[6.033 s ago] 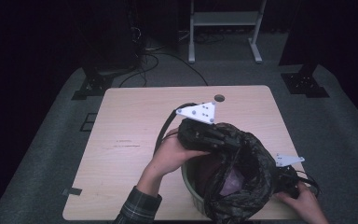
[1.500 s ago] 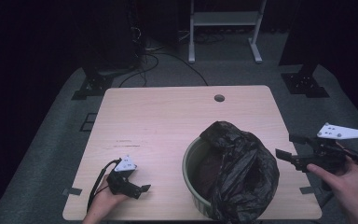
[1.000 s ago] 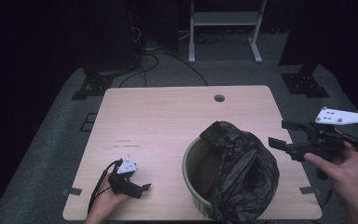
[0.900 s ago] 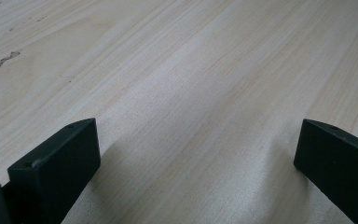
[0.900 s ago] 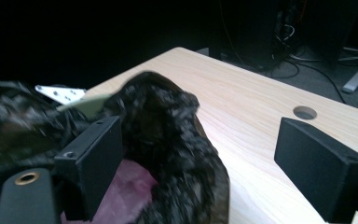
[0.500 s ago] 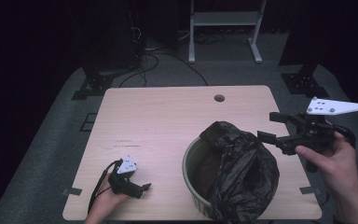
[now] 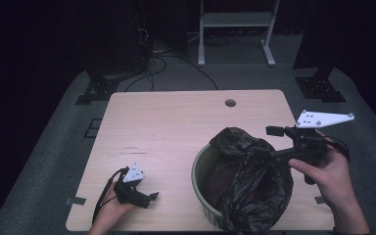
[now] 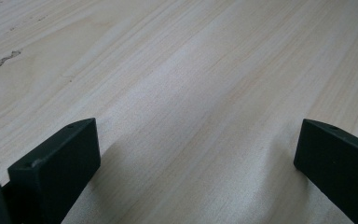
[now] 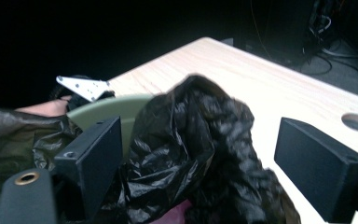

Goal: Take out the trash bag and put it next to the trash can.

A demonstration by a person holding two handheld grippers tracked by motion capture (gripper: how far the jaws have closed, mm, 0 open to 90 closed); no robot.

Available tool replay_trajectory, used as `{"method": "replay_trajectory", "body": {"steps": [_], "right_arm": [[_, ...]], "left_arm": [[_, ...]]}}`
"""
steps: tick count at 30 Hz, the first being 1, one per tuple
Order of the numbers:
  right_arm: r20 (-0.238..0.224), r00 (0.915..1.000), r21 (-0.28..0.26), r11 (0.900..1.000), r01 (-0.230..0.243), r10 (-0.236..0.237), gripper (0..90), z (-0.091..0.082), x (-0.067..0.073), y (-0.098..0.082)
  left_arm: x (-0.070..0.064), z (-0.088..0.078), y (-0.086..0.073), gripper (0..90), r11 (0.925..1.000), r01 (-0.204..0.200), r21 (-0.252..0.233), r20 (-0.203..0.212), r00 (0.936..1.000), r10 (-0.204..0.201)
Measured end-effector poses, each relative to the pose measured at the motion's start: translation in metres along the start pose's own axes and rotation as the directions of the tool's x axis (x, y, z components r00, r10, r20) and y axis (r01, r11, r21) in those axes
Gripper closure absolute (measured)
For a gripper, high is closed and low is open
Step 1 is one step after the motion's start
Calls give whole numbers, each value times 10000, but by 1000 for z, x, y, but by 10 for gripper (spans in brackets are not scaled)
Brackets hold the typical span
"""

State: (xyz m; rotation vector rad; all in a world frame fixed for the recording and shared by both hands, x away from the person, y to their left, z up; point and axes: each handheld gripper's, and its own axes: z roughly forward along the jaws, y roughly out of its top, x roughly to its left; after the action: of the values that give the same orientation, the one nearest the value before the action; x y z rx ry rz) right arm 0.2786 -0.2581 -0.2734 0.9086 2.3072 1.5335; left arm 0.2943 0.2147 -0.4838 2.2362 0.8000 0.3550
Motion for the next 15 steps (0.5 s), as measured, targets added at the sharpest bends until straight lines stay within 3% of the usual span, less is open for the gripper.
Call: {"method": "replay_trajectory", "body": {"steps": [11,15], "right_arm": [[255,9990,552,9977,-385,371,142,-4,-12,-29],[232,9985,681,9964,-512,497,187,-5,-16,-41]], "left_arm": [[0,0,0,0,10000,24,1,-24,10000,-24],[0,0,0,0,10000,34,-3,-36,10000,-34]]}}
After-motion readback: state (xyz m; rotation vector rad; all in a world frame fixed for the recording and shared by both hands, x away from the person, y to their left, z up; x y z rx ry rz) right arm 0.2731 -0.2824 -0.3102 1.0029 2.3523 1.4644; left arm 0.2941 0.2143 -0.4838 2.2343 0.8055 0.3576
